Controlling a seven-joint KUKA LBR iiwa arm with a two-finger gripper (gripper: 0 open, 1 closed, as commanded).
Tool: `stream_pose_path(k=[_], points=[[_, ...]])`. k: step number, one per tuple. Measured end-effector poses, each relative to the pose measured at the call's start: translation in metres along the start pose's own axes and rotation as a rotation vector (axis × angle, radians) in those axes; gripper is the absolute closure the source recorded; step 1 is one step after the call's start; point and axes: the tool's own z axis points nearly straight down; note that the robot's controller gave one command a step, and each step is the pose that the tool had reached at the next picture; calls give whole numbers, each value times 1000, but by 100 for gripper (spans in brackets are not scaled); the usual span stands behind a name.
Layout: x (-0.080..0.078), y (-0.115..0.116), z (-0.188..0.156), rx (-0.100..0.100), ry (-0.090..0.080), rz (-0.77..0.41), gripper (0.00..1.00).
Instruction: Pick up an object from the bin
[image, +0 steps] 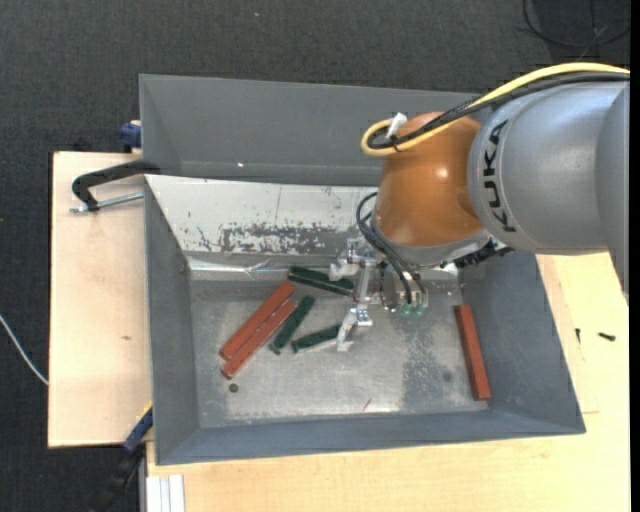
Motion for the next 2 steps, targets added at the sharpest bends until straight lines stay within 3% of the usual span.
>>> stream_pose_path(k=[1,2], points=[[0,0,0,0,0,0,0],[12,-2,65,0,9,-49,100]])
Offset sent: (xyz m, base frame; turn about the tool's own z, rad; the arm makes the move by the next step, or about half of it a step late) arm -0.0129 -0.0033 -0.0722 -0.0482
